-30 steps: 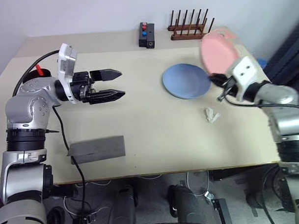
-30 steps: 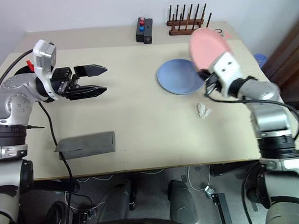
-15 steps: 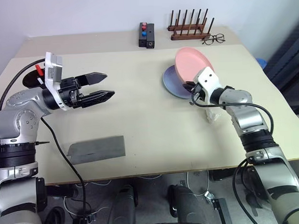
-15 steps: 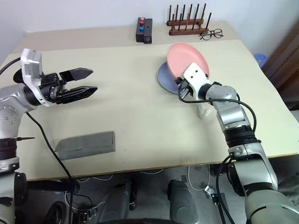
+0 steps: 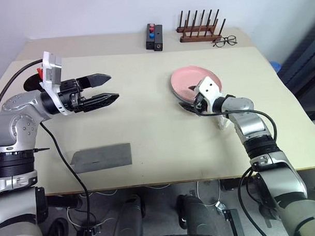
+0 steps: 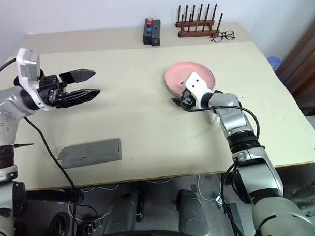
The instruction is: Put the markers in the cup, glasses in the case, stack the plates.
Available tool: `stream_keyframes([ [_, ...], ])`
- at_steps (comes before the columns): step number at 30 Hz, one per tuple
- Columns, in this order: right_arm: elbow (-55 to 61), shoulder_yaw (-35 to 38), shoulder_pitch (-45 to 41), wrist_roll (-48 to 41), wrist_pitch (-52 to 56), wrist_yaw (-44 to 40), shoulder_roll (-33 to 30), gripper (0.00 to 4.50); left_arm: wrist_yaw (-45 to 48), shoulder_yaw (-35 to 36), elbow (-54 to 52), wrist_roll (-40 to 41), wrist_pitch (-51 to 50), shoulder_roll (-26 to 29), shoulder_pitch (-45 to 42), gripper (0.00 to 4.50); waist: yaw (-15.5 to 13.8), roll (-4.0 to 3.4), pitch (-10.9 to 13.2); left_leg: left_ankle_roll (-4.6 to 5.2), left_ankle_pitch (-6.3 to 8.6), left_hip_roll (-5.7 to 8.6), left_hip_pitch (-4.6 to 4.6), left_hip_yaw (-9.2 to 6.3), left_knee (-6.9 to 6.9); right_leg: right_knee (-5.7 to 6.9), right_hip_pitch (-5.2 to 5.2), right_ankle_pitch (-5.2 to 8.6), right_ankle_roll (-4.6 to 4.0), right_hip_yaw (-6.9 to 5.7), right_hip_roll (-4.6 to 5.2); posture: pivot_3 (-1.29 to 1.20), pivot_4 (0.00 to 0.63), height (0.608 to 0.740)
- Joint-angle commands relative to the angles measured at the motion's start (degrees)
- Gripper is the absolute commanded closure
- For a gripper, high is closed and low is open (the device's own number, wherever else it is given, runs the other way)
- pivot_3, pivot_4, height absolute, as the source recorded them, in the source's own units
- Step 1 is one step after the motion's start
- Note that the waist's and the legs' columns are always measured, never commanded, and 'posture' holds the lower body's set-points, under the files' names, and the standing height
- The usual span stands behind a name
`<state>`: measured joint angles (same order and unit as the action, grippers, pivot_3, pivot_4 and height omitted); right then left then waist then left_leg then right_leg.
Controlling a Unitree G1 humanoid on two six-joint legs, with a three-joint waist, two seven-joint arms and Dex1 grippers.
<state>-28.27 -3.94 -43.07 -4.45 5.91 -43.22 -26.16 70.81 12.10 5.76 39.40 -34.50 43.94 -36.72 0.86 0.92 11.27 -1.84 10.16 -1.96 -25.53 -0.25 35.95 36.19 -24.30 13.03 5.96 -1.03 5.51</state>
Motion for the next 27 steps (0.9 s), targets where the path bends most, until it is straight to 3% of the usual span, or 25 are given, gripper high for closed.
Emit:
stream_keyframes([
  [1,10.78,7.79,0.98,-8.83,6.43,-0.41,-1.26,0.06,-0.03,1.23,-2.11,1.09,-0.38,1.32,-1.39,0.00,-0.04,0.00,0.00,0.00,0.00,0.00,-0.01,0.00,0.00,0.00,0.00,0.00,0.01,0.00,0.00,0.00,0.150,0.740],
  [8,26.26,12.11,15.30,-11.97,22.06,0.30,-9.95,0.06,1.35,-1.02,-4.83,0.97,-0.75,-0.18,1.50,0.00,-0.70,0.07,-0.04,-0.01,0.01,0.01,0.03,0.04,0.00,-0.08,0.09,0.08,-0.12,0.03,0.02,0.00,0.150,0.740],
  [11,31.67,16.09,19.61,-15.28,31.45,5.64,-8.44,0.06,1.41,-1.54,-4.52,1.32,-1.08,-1.37,1.25,0.00,-0.27,0.06,-0.04,-0.01,0.01,0.00,0.09,0.05,0.02,-0.01,0.08,0.06,-0.17,0.05,0.02,0.00,0.150,0.740],
  [16,38.23,15.47,27.14,-12.91,34.32,12.43,-6.55,0.06,4.36,-3.52,-2.40,0.03,-0.30,-1.35,0.31,0.00,-0.04,0.06,-0.04,0.00,0.01,-0.03,0.14,0.06,-0.09,-0.01,0.04,0.07,-0.18,0.06,-0.01,0.00,0.150,0.740],
  [21,38.00,17.03,31.35,-14.98,36.76,11.93,-7.40,0.06,5.33,-4.85,-1.08,-0.36,-0.28,-1.76,-1.21,0.00,-0.45,0.06,-0.04,0.00,0.01,-0.01,0.08,0.08,0.01,-0.05,0.05,0.06,-0.18,0.10,0.01,0.00,0.150,0.740],
  [24,39.69,15.27,33.67,-15.39,37.84,10.79,-7.72,0.87,6.39,-4.98,-1.18,-0.47,-0.12,-1.40,-1.03,0.00,-0.29,0.06,-0.04,0.00,0.01,-0.01,0.08,0.07,0.00,-0.08,0.07,0.06,-0.18,0.10,0.01,0.00,0.150,0.740],
  [27,39.37,15.46,32.48,-15.79,38.22,11.45,-7.20,2.37,7.73,-4.69,-1.08,-0.59,-0.01,-0.48,-0.57,0.00,-0.04,0.08,-0.05,0.00,0.01,-0.02,0.09,0.07,-0.01,-0.07,0.06,0.06,-0.18,0.10,0.00,0.00,0.150,0.740],
])
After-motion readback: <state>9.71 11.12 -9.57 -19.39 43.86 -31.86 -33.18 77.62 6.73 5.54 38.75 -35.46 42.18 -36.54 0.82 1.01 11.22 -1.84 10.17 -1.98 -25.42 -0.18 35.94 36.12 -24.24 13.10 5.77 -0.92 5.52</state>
